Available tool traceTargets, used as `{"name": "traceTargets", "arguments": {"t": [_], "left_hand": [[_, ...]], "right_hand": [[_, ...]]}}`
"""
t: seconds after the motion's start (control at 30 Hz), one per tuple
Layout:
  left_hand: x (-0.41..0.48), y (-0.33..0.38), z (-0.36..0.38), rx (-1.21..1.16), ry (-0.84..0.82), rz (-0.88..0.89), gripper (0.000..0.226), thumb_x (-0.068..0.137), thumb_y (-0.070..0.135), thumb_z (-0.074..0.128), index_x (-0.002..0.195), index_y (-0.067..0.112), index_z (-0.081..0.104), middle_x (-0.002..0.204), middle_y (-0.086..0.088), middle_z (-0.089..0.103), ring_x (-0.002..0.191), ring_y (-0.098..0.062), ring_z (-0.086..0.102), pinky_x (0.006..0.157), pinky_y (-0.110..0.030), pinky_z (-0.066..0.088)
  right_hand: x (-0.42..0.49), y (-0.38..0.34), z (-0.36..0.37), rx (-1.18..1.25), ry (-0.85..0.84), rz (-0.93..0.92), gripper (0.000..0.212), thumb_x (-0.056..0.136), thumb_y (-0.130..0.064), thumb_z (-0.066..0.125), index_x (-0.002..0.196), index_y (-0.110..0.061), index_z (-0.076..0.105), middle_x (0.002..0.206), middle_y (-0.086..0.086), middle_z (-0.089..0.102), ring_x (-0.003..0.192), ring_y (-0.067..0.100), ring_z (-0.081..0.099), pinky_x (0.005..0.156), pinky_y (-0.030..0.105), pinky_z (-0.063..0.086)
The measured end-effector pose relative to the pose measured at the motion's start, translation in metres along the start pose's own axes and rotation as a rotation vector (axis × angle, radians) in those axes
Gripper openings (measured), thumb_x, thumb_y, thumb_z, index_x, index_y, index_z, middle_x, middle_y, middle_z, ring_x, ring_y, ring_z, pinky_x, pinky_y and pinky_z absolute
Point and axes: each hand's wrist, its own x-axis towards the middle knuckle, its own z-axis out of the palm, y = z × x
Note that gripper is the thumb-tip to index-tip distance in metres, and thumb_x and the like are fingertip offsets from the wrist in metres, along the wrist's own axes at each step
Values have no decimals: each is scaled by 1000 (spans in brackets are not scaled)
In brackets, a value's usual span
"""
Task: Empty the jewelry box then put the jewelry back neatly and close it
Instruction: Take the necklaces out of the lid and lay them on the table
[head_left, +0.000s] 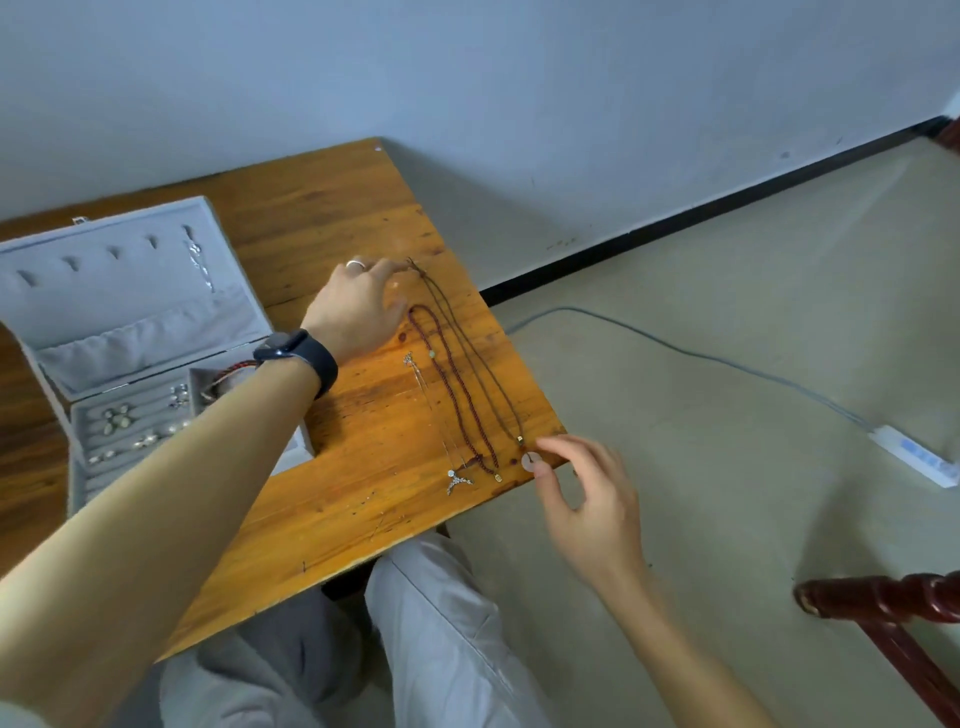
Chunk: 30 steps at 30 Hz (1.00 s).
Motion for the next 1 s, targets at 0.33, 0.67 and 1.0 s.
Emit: {"name": "traceTargets", "arguments": {"t": [0.33, 0.67, 1.0], "left_hand": [[-141, -6, -8, 118, 123, 17, 52, 97, 36, 54, 146, 26, 44, 145, -6, 51, 133, -29, 44, 106, -47, 43], [-224, -48, -33, 145, 261, -156, 56, 100, 36, 46, 154, 28, 32, 159, -2, 34, 150, -22, 23, 122, -42, 18], [-245, -103, -58, 160, 306, -225, 54, 98, 27, 49, 151, 26, 39, 158, -5, 36, 150, -24, 24, 121, -43, 18]], "right_hand": [[34, -57, 7, -133, -101, -317, 19, 89, -21, 64, 105, -19, 73, 112, -7, 69, 107, 13, 57, 91, 23, 48], [49, -132, 60, -222, -408, -476, 31, 100, -28, 52, 125, -20, 66, 131, -6, 62, 133, 12, 43, 113, 33, 35], [81, -181, 106, -252, -454, -557, 32, 98, -28, 55, 127, -19, 65, 131, -4, 62, 130, 15, 46, 111, 33, 36]]}}
